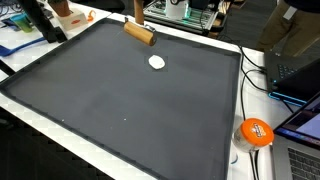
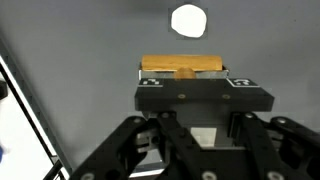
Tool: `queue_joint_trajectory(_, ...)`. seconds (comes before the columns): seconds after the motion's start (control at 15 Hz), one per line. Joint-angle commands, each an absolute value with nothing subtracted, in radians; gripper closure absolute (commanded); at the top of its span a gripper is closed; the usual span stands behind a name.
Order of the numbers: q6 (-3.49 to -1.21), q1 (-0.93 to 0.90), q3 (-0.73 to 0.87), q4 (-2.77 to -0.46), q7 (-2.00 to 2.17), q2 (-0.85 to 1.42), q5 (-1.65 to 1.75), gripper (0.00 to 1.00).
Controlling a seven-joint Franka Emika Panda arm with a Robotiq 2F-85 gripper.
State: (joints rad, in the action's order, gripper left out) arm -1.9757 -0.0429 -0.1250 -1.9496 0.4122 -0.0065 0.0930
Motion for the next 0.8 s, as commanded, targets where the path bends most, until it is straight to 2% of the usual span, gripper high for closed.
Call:
queue_joint_trajectory(0.0,-1.938,-0.062,-0.112,-1.889,0.433,0.033,0.082,0.78)
queue_joint_trajectory(0.73,-1.844,-0.082,-0.088,-1.734,0.47,0.156,0.092,0.78)
